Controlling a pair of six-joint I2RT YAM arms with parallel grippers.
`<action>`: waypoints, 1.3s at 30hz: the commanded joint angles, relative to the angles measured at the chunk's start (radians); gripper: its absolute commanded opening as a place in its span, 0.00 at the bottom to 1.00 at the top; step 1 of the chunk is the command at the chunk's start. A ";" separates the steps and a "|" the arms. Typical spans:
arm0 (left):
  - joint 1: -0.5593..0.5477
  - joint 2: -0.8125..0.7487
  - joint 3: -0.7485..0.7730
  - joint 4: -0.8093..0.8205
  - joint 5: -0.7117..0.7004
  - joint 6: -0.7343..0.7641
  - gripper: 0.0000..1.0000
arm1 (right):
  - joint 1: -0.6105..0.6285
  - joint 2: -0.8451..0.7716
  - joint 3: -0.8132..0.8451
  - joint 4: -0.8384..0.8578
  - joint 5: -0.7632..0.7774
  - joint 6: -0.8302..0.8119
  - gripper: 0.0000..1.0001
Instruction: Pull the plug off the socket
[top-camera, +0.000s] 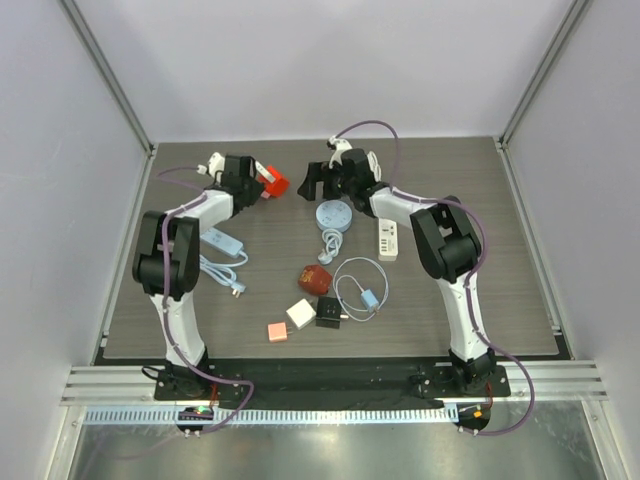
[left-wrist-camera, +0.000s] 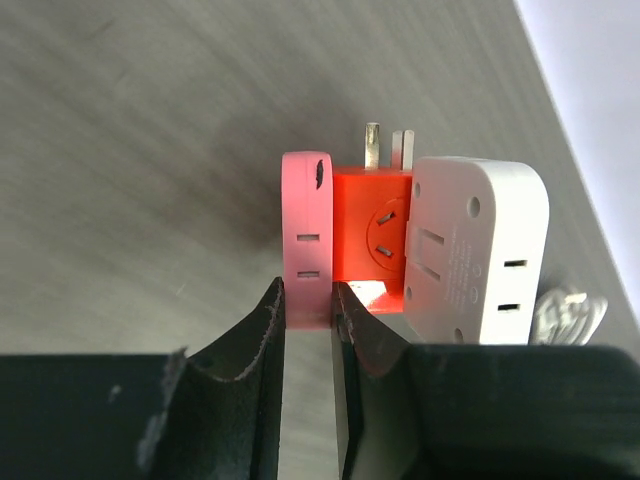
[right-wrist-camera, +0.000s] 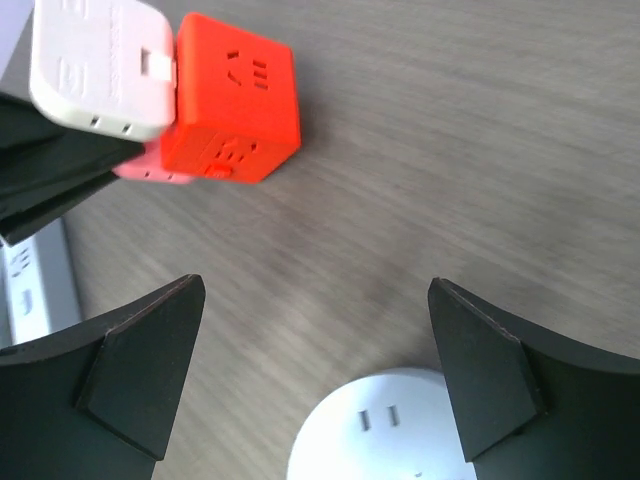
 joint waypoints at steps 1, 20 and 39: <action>-0.012 -0.139 -0.066 -0.007 -0.010 0.034 0.00 | 0.004 -0.003 0.051 -0.062 -0.086 0.062 1.00; -0.138 -0.417 -0.264 -0.145 -0.098 -0.022 0.00 | 0.031 -0.082 -0.293 0.439 -0.382 0.487 1.00; -0.155 -0.481 -0.274 -0.176 -0.110 -0.229 0.00 | 0.070 -0.006 -0.343 0.726 -0.287 0.636 0.95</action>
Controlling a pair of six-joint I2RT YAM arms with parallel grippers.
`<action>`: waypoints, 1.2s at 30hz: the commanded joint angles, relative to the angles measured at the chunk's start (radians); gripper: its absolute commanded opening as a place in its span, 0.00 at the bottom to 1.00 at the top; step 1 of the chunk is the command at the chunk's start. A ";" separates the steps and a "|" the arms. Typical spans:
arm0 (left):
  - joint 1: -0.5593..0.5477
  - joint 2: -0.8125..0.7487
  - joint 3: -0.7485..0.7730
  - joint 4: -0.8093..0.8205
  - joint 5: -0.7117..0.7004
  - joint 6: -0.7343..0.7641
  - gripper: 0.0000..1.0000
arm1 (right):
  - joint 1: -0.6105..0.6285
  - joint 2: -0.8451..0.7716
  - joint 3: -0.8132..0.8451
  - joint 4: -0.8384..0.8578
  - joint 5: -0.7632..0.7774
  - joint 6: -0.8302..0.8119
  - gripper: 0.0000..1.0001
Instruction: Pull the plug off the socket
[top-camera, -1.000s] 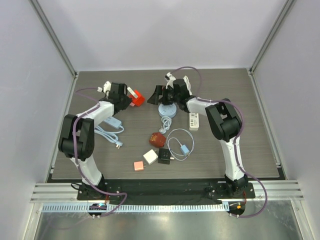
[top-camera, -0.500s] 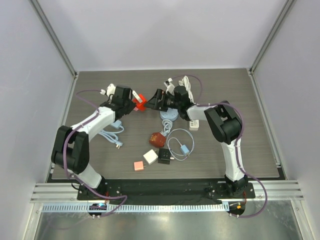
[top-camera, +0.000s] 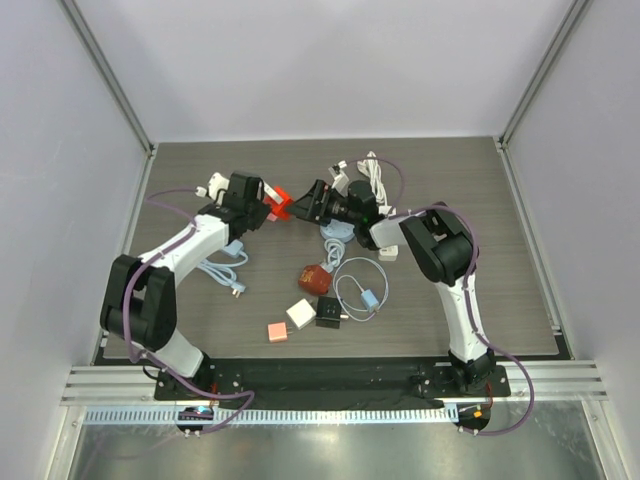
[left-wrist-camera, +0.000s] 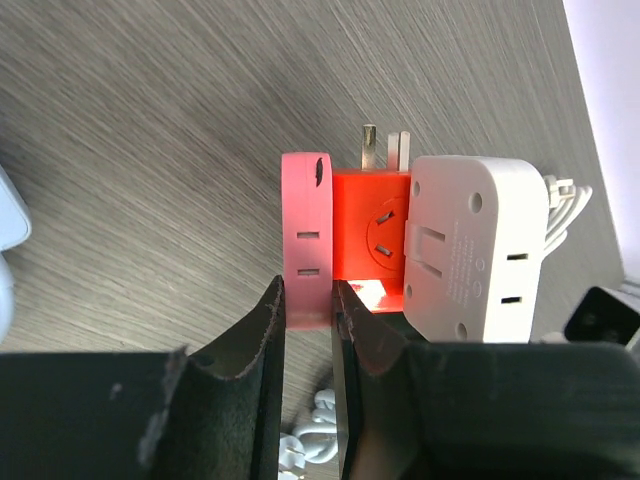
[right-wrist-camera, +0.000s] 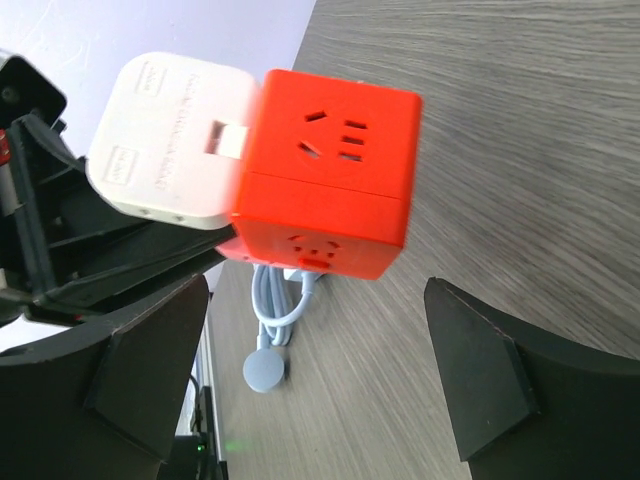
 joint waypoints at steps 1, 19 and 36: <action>-0.010 -0.072 -0.008 0.054 -0.031 -0.102 0.00 | 0.017 0.006 0.002 0.081 0.050 0.009 0.94; -0.072 -0.085 -0.022 0.029 -0.046 -0.181 0.00 | 0.049 0.010 -0.010 0.124 0.155 -0.001 0.74; -0.141 -0.140 -0.032 0.014 -0.063 -0.231 0.00 | 0.054 0.056 0.048 -0.093 0.298 -0.057 0.01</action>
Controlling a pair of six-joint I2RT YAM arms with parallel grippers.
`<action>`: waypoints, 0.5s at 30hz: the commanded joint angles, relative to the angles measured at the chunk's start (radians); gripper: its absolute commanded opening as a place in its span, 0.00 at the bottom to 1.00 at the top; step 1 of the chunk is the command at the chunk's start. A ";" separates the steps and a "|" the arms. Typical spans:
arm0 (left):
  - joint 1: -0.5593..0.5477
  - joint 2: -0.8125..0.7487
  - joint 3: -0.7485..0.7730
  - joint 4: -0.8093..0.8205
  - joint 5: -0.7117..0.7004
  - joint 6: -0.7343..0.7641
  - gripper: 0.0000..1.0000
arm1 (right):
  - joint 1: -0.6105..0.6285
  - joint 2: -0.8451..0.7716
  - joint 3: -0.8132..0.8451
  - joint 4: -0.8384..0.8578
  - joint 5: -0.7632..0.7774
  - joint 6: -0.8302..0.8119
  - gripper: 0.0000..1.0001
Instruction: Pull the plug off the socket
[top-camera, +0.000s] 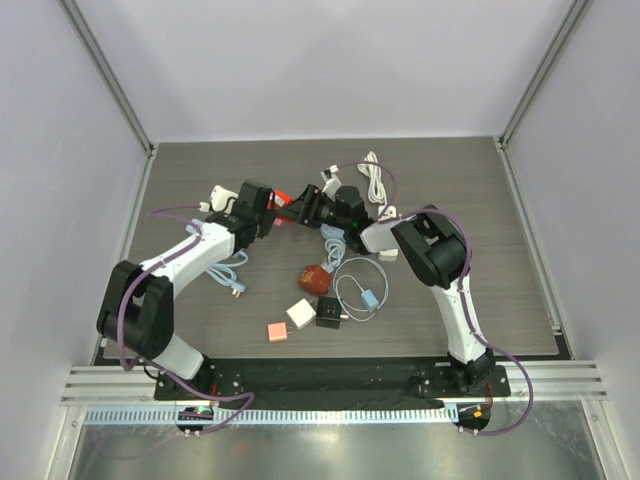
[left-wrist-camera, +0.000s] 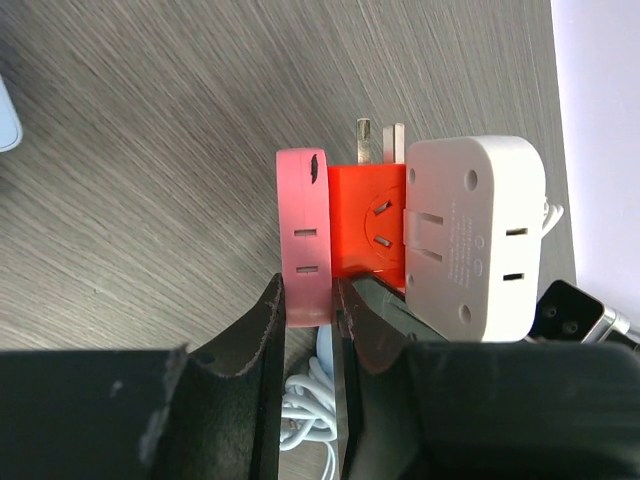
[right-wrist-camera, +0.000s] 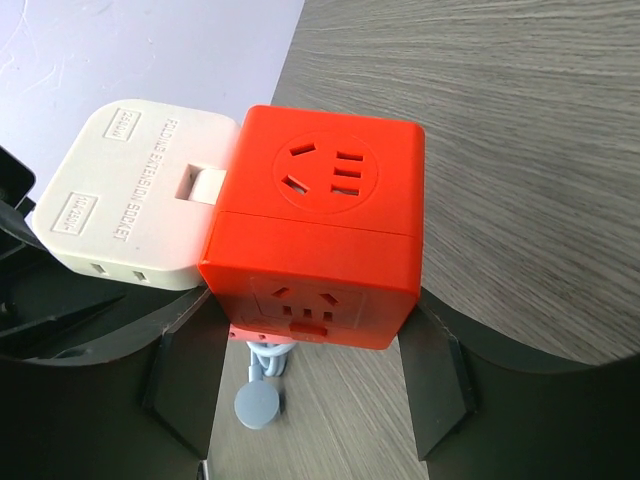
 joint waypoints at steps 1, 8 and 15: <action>-0.050 -0.108 0.016 0.041 0.034 -0.018 0.00 | -0.005 0.037 0.025 -0.080 0.164 -0.038 0.01; -0.053 -0.195 -0.070 0.033 0.017 -0.013 0.00 | -0.060 0.060 -0.018 0.087 0.112 0.111 0.01; -0.053 -0.298 -0.249 0.067 -0.017 -0.012 0.00 | -0.088 0.050 -0.058 0.186 0.088 0.196 0.01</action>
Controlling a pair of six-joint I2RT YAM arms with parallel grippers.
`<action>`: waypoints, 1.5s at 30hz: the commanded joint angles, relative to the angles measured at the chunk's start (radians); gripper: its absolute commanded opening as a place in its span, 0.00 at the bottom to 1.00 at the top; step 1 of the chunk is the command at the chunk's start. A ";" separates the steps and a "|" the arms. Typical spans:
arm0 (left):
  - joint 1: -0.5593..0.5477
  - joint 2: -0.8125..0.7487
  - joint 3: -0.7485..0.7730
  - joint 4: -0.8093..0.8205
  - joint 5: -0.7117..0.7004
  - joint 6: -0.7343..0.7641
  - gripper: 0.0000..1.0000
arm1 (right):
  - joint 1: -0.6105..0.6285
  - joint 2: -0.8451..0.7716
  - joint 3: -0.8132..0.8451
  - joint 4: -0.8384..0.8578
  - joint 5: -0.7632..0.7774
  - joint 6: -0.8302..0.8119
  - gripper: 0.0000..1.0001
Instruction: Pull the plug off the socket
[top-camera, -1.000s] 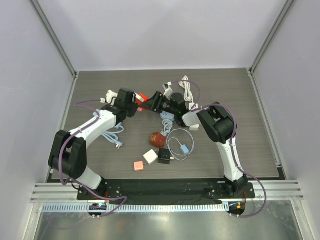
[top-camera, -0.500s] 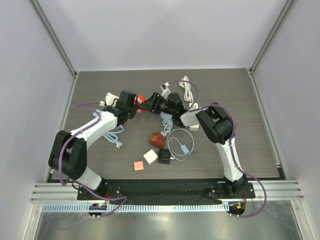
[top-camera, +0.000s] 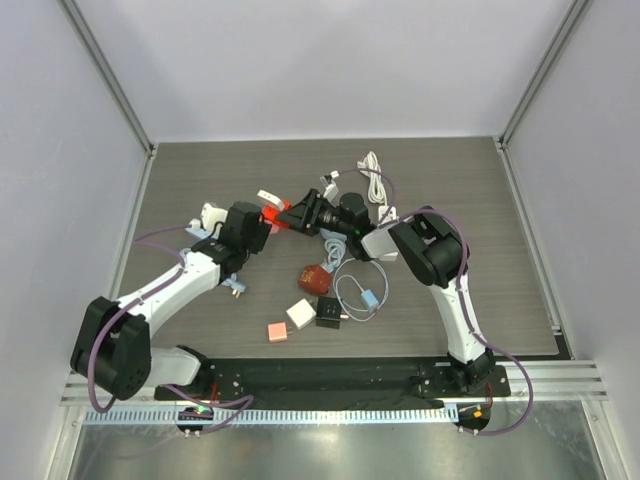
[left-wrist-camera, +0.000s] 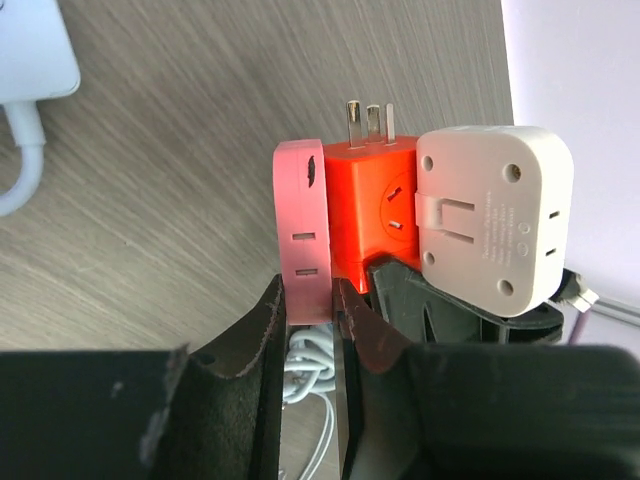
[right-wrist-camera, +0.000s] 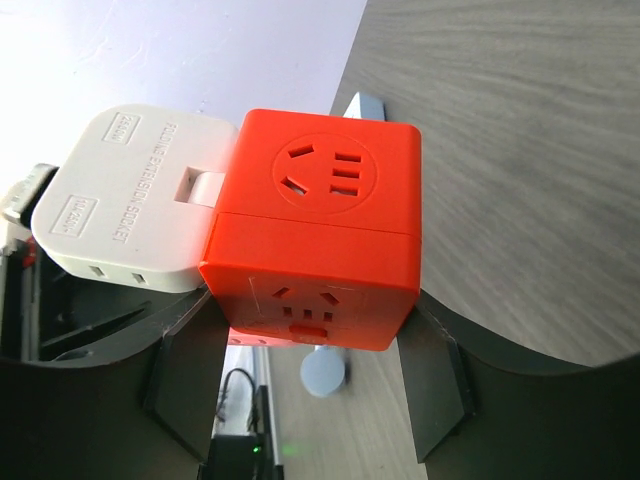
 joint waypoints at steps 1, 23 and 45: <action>-0.026 -0.088 -0.062 -0.007 0.015 0.010 0.00 | -0.088 0.035 -0.023 0.046 0.195 0.061 0.01; -0.197 -0.228 -0.392 0.186 -0.080 0.003 0.00 | -0.168 0.106 -0.097 0.461 0.234 0.368 0.01; -0.208 -0.400 -0.564 0.242 -0.005 0.047 0.00 | -0.159 0.040 -0.052 0.400 0.128 0.232 0.01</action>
